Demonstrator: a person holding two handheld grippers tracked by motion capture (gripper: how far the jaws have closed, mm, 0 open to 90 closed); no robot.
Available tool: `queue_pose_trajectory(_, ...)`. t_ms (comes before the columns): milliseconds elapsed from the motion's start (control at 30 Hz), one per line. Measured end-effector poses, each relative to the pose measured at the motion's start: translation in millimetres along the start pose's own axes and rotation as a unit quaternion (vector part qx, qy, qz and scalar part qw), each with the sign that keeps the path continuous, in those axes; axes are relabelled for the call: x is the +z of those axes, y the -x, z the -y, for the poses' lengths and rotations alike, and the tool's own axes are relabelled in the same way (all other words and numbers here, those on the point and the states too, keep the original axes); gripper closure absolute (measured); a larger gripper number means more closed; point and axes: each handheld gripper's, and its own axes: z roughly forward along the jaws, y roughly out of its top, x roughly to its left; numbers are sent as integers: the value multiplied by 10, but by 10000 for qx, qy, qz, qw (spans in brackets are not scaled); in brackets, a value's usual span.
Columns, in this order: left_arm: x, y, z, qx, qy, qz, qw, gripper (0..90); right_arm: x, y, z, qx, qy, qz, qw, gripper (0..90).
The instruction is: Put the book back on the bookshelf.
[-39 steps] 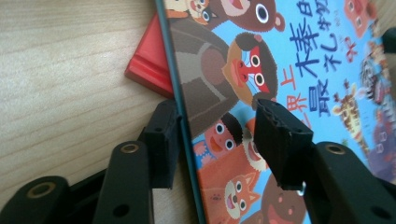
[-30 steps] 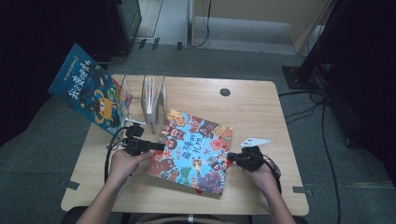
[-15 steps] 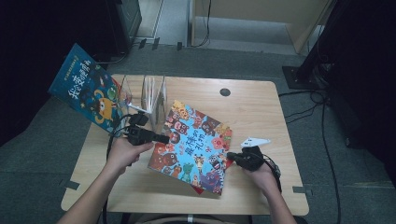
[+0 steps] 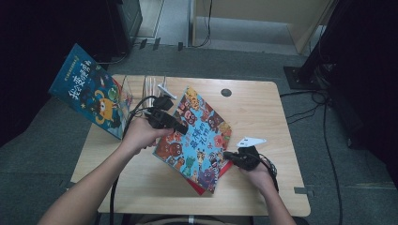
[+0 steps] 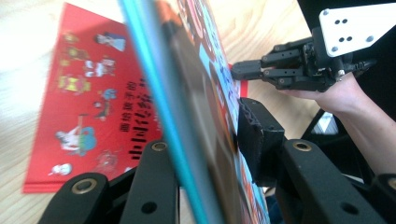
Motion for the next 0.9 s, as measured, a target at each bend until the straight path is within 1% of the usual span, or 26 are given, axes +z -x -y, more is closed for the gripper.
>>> queue_pose_trajectory(33, 10, 3, -17, -1, -37, 29, 10000, 701, 3, -1, -1, -13, 8, -1, 10000, 892)
queue_pose_trajectory(100, 13, -10, -69, -77, -73, 151, 9998, 724, 0, 0, -2, -25, 8, 15, 10000, 870)
queue_pose_trajectory(167, 6, -13, -118, -94, -101, 153, 9998, 741, 2, 7, -4, -62, 33, 34, 10000, 828)
queue_pose_trajectory(200, 6, -13, -118, -94, -101, 153, 9998, 742, 3, 5, -8, -73, 39, 56, 10000, 780)
queue_pose_trajectory(233, -4, -13, -175, -172, -239, 84, 9995, 742, 3, 5, -15, -115, 35, 53, 9999, 710)
queue_pose_trajectory(267, -10, -17, -194, -202, -264, 133, 9994, 749, 5, 2, -22, -127, 27, 64, 9999, 673)
queue_pose_trajectory(300, -15, -10, -214, -275, -351, 127, 9989, 758, -1, -4, -34, -131, -26, 114, 9998, 669)
queue_pose_trajectory(367, -40, 20, -245, -251, -463, 107, 9986, 763, -33, 11, -33, -139, 21, 135, 9998, 644)
queue_pose_trajectory(400, -65, 32, -258, -237, -483, 197, 9984, 773, -58, 30, -30, -115, 45, 153, 9998, 637)
queue_pose_trajectory(467, -103, 63, -277, -188, -537, 130, 9983, 789, -109, 80, -24, -7, 142, 229, 9996, 633)
queue_pose_trajectory(533, -132, 54, -284, -235, -621, 143, 9977, 798, -143, 117, -18, 93, 205, 263, 9994, 632)
queue_pose_trajectory(567, -148, 40, -282, -251, -630, 191, 9975, 805, -156, 129, -18, 123, 233, 286, 9992, 632)
queue_pose_trajectory(600, -176, 26, -277, -270, -576, 220, 9977, 810, -165, 137, -19, 99, 239, 294, 9992, 632)
queue_pose_trajectory(633, -192, 26, -278, -211, -592, 205, 9978, 816, -170, 140, -20, 73, 250, 319, 9992, 632)
queue_pose_trajectory(700, -222, 41, -259, -220, -595, 147, 9979, 817, -170, 139, -25, 69, 243, 331, 9991, 632)
queue_pose_trajectory(733, -239, 51, -250, -193, -569, 130, 9981, 817, -164, 137, -26, 54, 239, 337, 9991, 633)
queue_pose_trajectory(767, -260, 52, -246, -173, -606, 130, 9979, 817, -156, 136, -28, 32, 224, 334, 9992, 633)
queue_pose_trajectory(800, -294, 58, -239, -111, -597, 127, 9981, 817, -148, 132, -31, 17, 194, 345, 9992, 632)
queue_pose_trajectory(900, -373, 113, -193, 37, -612, -2, 9981, 815, -122, 114, -46, -38, 157, 345, 9993, 626)
